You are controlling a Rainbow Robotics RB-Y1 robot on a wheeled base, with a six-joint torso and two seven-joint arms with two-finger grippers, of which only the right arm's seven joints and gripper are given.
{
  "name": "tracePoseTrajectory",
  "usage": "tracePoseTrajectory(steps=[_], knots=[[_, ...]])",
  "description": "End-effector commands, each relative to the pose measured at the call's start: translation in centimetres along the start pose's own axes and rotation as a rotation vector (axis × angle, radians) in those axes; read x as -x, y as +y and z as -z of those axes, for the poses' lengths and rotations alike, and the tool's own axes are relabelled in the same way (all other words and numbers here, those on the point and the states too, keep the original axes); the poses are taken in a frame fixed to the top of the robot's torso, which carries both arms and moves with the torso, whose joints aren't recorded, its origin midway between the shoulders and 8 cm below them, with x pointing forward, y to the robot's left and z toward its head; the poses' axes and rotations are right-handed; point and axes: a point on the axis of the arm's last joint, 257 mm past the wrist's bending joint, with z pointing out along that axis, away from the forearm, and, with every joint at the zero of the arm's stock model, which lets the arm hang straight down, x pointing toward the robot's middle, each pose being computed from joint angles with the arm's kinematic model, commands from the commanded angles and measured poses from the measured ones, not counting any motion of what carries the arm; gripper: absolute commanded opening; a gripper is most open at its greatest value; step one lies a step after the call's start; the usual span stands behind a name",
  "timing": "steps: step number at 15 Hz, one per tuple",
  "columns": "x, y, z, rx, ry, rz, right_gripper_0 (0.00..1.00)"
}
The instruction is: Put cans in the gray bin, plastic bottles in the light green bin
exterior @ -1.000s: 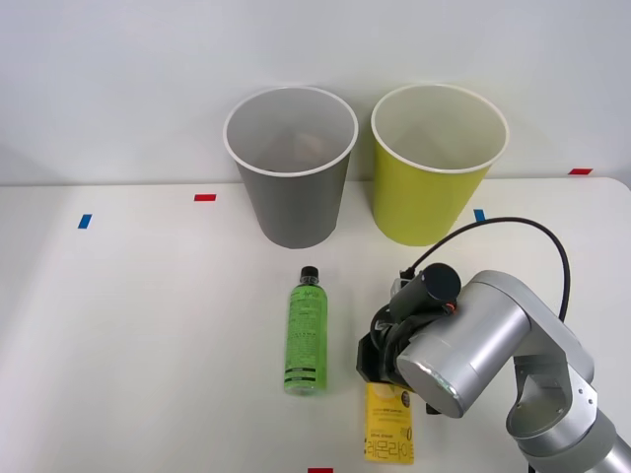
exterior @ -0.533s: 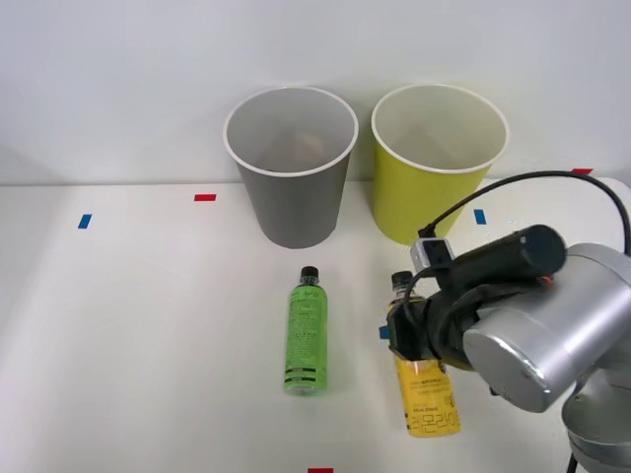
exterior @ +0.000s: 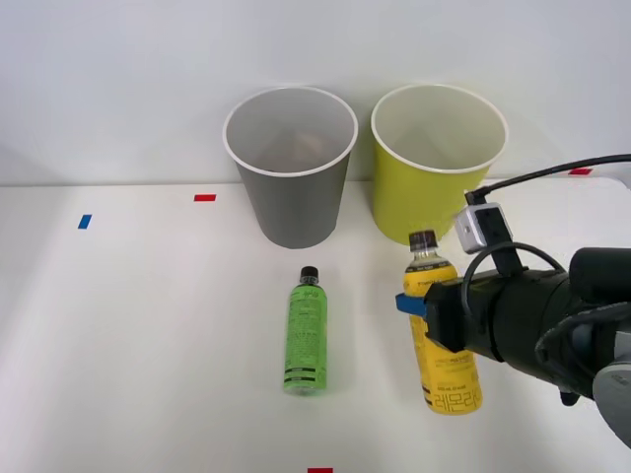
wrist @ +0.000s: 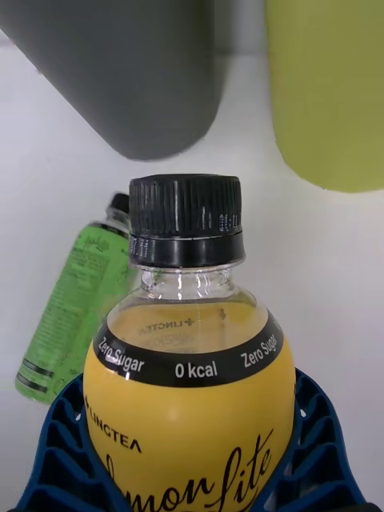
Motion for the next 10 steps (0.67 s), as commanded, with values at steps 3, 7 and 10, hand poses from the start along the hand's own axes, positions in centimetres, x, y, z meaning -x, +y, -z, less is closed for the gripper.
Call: tracePoseTrajectory(steps=[3,7,10], knots=[[8.4,2.5,1.9,0.117,-0.33,-0.041,0.0],[12.4,3.3,3.7,0.158,-0.495,-0.044,0.0],[14.8,3.3,5.3,0.172,-0.606,-0.035,0.0]])
